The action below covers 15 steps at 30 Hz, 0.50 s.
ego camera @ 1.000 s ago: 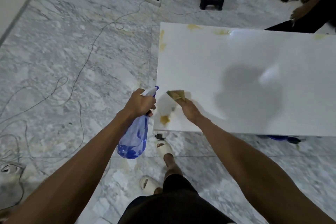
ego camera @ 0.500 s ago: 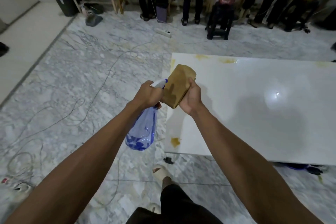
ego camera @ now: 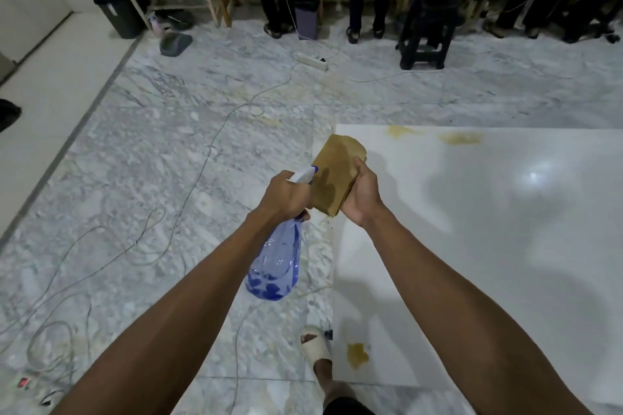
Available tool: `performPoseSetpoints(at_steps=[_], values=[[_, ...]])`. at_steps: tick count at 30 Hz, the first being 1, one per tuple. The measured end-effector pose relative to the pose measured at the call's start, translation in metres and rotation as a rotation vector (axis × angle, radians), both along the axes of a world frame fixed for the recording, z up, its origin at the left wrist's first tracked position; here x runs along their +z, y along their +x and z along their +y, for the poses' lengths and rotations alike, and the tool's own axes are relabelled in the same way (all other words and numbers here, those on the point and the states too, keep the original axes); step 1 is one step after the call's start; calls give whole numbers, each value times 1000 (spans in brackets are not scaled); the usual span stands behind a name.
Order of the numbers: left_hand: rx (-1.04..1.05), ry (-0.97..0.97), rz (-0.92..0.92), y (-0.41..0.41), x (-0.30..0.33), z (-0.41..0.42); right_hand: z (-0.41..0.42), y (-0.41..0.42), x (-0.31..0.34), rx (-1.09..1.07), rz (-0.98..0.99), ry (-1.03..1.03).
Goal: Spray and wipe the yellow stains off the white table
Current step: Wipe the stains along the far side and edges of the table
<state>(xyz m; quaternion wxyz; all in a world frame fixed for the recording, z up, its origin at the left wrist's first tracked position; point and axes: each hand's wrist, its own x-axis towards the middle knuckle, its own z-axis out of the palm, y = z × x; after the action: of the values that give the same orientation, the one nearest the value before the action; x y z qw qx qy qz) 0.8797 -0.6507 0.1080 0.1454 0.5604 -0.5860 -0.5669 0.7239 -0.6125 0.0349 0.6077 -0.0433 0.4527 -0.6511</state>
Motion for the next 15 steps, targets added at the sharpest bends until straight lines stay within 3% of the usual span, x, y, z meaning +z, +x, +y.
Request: performPoseSetpoints(at_steps=[3, 7, 9, 11, 15], values=[[-13, 9, -32, -13, -11, -36, -32, -11, -14, 28, -2, 46], [14, 15, -29, -28, -25, -79, -68, -38, -43, 121, 150, 230], [14, 22, -22, -34, -28, -98, -91, -57, -48, 189, 386, 365], [-6, 28, 3, -41, -31, -114, -116, -83, -46, 212, 741, 452], [-64, 21, 16, -54, -43, -144, -185, -153, -58, 241, 1387, 334]])
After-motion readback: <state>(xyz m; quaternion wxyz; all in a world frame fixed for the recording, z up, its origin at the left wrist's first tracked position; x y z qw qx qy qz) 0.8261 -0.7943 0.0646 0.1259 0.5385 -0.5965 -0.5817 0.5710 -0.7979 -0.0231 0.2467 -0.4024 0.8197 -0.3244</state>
